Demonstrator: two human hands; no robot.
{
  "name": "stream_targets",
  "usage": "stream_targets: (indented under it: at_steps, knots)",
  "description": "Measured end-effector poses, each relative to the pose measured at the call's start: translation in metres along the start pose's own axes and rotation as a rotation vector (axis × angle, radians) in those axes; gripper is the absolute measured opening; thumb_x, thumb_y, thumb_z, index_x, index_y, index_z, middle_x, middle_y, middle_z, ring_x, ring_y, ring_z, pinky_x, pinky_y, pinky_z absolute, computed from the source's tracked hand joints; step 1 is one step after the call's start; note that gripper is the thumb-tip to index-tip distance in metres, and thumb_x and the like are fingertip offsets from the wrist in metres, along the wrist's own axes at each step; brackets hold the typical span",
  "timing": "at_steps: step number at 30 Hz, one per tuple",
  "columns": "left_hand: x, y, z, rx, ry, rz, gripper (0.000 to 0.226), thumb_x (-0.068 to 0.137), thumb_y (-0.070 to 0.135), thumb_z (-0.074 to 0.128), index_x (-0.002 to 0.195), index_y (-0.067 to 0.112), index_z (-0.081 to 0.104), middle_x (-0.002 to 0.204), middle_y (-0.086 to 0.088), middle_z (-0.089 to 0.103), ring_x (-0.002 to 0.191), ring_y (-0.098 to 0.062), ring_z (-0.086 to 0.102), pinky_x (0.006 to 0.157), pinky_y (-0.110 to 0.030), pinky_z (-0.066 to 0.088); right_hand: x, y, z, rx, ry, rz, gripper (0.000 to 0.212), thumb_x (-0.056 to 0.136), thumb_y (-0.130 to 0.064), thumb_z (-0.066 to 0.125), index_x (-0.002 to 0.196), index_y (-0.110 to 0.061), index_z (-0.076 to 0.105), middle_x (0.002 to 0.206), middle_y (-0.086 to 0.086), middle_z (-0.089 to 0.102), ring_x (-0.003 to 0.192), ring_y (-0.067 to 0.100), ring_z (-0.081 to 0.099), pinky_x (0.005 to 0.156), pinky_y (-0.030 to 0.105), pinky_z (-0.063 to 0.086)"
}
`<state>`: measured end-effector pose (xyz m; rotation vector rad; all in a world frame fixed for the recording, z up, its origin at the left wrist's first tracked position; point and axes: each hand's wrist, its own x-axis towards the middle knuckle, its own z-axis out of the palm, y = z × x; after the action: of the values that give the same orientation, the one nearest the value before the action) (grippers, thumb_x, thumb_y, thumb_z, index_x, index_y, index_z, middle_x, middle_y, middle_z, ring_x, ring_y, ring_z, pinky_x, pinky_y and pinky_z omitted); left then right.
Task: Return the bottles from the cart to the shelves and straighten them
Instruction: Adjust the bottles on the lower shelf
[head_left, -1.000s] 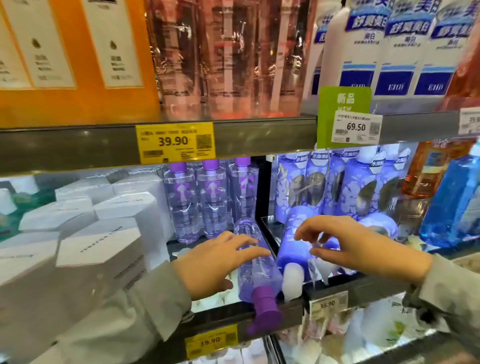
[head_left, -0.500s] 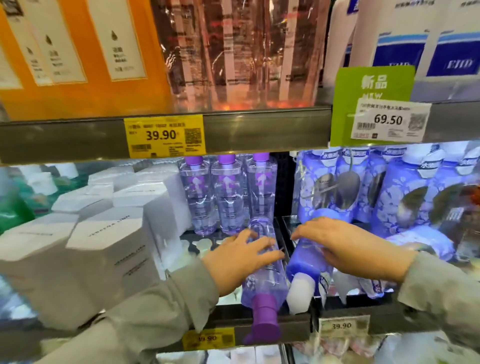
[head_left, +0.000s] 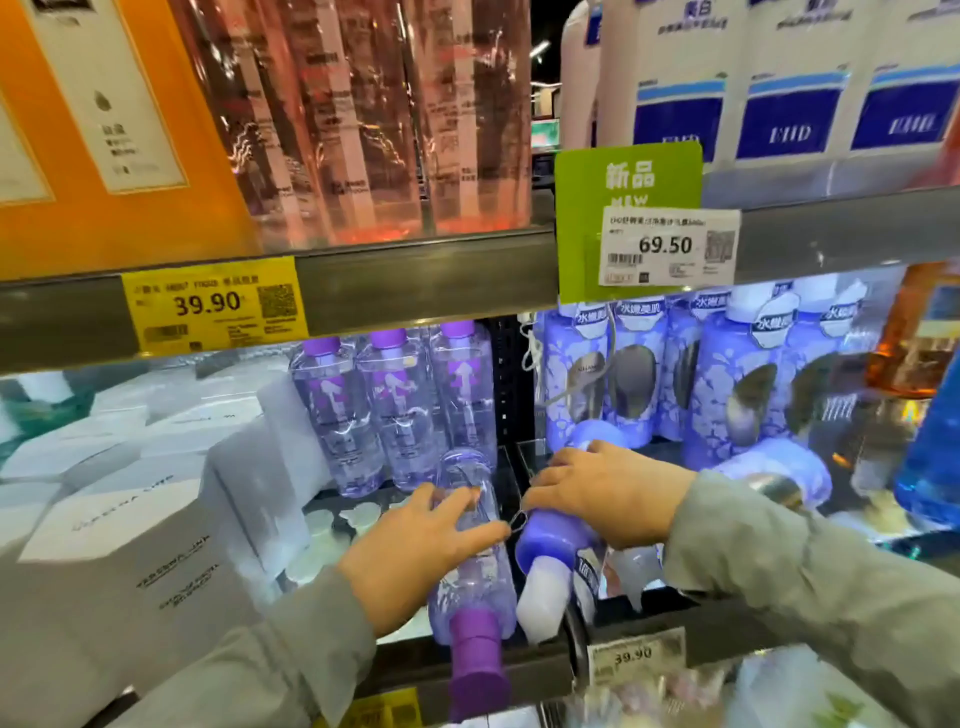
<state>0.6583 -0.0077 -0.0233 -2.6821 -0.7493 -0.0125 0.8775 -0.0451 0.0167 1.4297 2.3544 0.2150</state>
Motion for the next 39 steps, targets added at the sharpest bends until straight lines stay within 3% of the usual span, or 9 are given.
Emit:
stream_targets:
  at_steps: [2,10,16,20,23,26,31,36,39]
  knots:
    - [-0.002,-0.002,0.004,0.002,-0.011,-0.023,0.109,0.025,0.010,0.092,0.122,0.036,0.049,0.114,-0.005,0.062,0.077,-0.026,0.064,0.047,-0.027,0.053,0.001,-0.002,-0.003,-0.034,-0.012,0.008,0.057,0.089,-0.013,0.055,0.141,-0.027,0.034,0.143,-0.003,0.041,0.130,0.024,0.036,0.098,0.042,0.038]
    - [-0.008,-0.002,0.018,-0.048,0.033,-0.132,0.107,0.030,0.020,0.093,0.125,0.034,0.046,0.112,-0.010,0.063,0.077,-0.029,0.065,0.048,-0.031,0.056,-0.006,0.005,0.014,0.051,0.049,0.013,0.070,0.079,-0.019,0.068,0.137,-0.031,0.031,0.135,-0.006,0.042,0.129,0.020,0.032,0.081,0.045,0.041]
    - [-0.011,0.000,0.016,-0.136,0.051,-0.153,0.081,0.079,0.019,0.071,0.138,0.042,0.020,0.150,-0.004,0.023,0.119,-0.033,0.044,0.081,-0.042,0.053,-0.009,0.009,0.012,0.114,0.093,-0.025,0.068,0.074,-0.031,0.069,0.132,-0.038,0.035,0.132,-0.012,0.043,0.129,0.015,0.033,0.091,0.043,0.043]
    - [-0.027,-0.006,0.015,-0.276,0.265,-0.169,0.078,0.063,0.029,0.083,0.128,0.038,0.040,0.150,0.011,0.022,0.099,-0.023,0.060,0.055,-0.035,0.056,-0.013,0.013,0.016,0.151,0.170,-0.030,0.068,0.072,-0.032,0.064,0.132,-0.043,0.034,0.134,-0.020,0.042,0.129,0.011,0.033,0.093,0.038,0.043]
    - [-0.040,-0.010,0.015,-0.433,0.424,-0.206,0.072,0.063,0.044,0.077,0.126,0.043,0.042,0.147,0.027,0.029,0.112,-0.010,0.054,0.069,-0.028,0.056,-0.018,0.017,0.019,0.245,0.260,-0.034,0.069,0.068,-0.036,0.060,0.131,-0.044,0.034,0.132,-0.025,0.042,0.127,0.008,0.034,0.090,0.032,0.044]
    - [-0.052,-0.008,0.007,-0.792,0.555,-0.362,0.077,0.059,0.051,0.080,0.126,0.046,0.043,0.137,0.032,0.042,0.121,0.003,0.048,0.092,-0.023,0.048,-0.024,0.015,0.020,0.404,0.385,-0.034,0.071,0.064,-0.045,0.062,0.128,-0.049,0.032,0.126,-0.035,0.042,0.122,0.001,0.038,0.086,0.029,0.047]
    - [-0.054,-0.003,-0.019,-1.259,0.759,-0.584,0.066,0.046,0.022,0.090,0.102,0.030,0.056,0.098,0.030,0.065,0.093,0.009,0.061,0.074,-0.006,0.047,-0.029,-0.007,0.010,0.801,0.613,-0.068,0.080,0.058,-0.042,0.079,0.127,-0.053,0.039,0.125,-0.033,0.050,0.116,0.001,0.051,0.094,0.023,0.045]
    - [-0.057,-0.015,-0.014,-1.478,0.829,-0.699,0.067,0.049,0.023,0.083,0.111,0.029,0.058,0.101,0.015,0.071,0.095,-0.005,0.067,0.075,-0.013,0.052,-0.020,-0.025,-0.006,1.202,0.681,-0.133,0.079,0.053,-0.011,0.092,0.113,-0.049,0.056,0.104,-0.018,0.069,0.094,-0.007,0.063,0.082,0.011,0.047]
    - [-0.058,-0.018,-0.010,-1.501,0.856,-0.729,0.069,0.047,0.027,0.083,0.112,0.023,0.059,0.100,0.011,0.072,0.094,-0.008,0.068,0.074,-0.014,0.052,-0.008,-0.038,-0.004,1.404,0.630,-0.157,0.071,0.057,-0.010,0.089,0.118,-0.031,0.059,0.108,-0.007,0.071,0.100,0.006,0.066,0.084,0.021,0.052]
